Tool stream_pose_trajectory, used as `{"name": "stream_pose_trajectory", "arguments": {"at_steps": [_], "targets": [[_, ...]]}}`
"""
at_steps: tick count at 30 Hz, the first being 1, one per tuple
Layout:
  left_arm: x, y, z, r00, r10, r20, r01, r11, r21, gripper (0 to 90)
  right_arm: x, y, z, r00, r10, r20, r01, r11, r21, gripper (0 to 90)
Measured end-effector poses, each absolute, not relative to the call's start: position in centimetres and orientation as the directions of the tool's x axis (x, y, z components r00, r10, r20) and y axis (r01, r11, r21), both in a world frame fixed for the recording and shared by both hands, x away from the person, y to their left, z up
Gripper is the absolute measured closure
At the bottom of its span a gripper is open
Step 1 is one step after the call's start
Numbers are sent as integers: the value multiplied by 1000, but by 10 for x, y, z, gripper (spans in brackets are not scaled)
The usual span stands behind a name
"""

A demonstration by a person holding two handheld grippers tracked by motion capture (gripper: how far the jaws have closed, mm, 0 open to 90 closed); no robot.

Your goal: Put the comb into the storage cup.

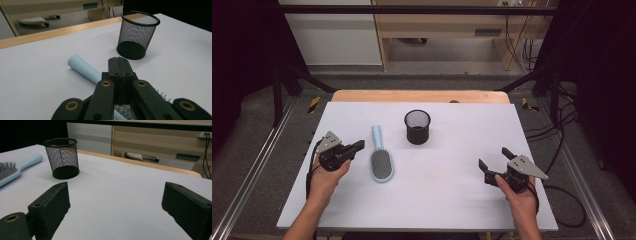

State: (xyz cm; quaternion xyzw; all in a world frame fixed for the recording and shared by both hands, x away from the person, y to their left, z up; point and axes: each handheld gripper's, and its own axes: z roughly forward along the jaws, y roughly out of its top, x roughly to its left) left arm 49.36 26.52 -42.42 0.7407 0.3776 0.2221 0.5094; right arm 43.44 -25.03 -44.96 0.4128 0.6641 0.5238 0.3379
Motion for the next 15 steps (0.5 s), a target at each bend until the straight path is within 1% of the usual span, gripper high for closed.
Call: {"name": "stream_pose_trajectory", "arguments": {"at_steps": [4,6,12,15], "targets": [[504,256,-427,631,775,-36,347,-240,907,900,435,-250,-450,-432,902,-14,196,109,975,80],[510,253,-429,634,772,-45,360,-243,901,900,435,-250,-450,-430,903,-9,197,104,975,80],[528,246,-433,644,765,-20,369,-287,884,900,435,-250,-450,-431,902,-9,201,106,974,80],[533,244,-435,646,763,-22,376,-294,879,900,436,-249,-451,-433,901,-12,206,112,972,80]]}}
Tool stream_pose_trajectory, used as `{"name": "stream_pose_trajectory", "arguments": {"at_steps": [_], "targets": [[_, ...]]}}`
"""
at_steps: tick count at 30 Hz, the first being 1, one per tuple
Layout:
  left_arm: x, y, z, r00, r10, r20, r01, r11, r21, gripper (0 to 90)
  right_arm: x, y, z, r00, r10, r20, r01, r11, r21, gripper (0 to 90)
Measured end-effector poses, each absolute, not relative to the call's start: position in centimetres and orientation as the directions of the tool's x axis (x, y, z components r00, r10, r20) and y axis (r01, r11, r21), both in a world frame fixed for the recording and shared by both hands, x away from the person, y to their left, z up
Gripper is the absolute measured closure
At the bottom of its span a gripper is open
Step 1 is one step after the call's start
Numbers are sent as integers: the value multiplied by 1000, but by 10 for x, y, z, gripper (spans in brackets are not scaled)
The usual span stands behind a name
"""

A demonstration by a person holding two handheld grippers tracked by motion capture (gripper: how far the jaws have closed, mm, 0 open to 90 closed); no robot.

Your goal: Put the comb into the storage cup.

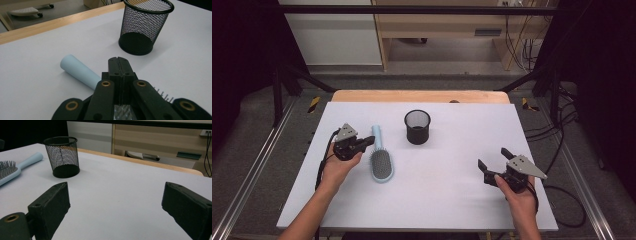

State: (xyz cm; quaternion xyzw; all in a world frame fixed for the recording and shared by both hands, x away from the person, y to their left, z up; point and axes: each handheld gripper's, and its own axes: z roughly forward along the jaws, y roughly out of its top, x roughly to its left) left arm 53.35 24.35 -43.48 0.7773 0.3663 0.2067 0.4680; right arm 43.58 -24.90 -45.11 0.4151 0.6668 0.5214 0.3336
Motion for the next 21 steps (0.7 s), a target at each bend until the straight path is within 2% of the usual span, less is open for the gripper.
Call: {"name": "stream_pose_trajectory", "arguments": {"at_steps": [11,21], "targets": [[562,235,-450,644,764,-24,407,-316,857,900,436,-248,-451,-441,897,-19,205,121,971,80],[572,230,-452,652,758,-14,408,-335,849,900,435,-248,-452,-437,899,-12,211,115,971,80]]}}
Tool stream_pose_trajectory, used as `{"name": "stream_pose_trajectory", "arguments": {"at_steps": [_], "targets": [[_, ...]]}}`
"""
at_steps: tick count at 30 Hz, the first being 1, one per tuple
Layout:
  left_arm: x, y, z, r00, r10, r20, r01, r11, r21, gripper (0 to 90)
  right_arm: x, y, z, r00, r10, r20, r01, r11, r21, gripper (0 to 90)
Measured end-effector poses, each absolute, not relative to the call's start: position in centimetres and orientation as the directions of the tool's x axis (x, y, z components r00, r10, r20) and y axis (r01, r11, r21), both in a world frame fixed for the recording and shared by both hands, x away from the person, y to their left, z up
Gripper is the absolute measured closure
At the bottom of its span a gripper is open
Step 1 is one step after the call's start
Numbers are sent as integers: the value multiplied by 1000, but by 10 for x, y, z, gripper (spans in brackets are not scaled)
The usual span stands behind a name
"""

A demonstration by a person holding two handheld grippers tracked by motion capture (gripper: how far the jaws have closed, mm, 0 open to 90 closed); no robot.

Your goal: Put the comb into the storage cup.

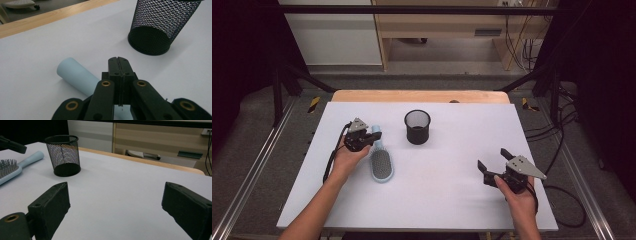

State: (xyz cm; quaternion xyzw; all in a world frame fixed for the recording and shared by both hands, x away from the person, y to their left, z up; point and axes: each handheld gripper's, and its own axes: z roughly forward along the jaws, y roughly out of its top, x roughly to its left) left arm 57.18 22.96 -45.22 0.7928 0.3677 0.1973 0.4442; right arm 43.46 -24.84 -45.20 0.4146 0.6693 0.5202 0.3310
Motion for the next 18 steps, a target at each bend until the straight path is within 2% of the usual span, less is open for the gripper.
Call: {"name": "stream_pose_trajectory", "arguments": {"at_steps": [18], "targets": [[583,221,-458,671,741,10,415,-387,823,900,434,-249,-452,-434,901,-7,213,110,971,79]]}}
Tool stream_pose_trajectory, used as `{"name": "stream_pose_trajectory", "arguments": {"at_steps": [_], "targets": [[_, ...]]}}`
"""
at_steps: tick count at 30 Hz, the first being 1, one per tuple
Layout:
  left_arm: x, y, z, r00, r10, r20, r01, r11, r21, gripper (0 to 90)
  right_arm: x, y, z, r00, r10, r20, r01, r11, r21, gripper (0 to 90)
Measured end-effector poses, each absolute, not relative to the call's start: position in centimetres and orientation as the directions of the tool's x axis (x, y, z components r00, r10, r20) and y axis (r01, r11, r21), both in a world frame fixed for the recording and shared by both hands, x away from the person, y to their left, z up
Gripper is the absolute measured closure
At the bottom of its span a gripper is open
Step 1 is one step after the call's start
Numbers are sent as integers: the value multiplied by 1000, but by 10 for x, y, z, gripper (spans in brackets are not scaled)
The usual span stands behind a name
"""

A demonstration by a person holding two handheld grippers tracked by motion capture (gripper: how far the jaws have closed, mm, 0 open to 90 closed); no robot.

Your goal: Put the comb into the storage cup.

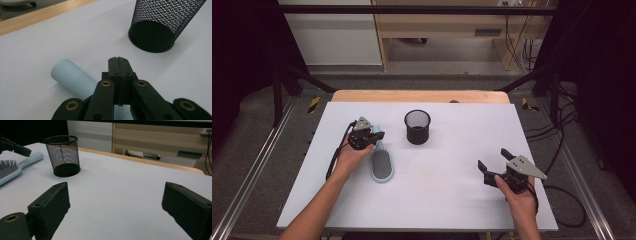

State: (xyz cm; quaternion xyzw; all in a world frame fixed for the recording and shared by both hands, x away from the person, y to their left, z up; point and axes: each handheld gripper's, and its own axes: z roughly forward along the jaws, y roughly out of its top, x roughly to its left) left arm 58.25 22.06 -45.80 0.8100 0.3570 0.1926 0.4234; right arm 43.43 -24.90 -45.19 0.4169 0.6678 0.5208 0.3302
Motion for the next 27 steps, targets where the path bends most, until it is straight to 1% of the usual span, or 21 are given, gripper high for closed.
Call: {"name": "stream_pose_trajectory", "arguments": {"at_steps": [27], "targets": [[590,216,-470,691,722,43,438,-465,770,900,434,-250,-452,-434,901,2,214,101,972,79]]}}
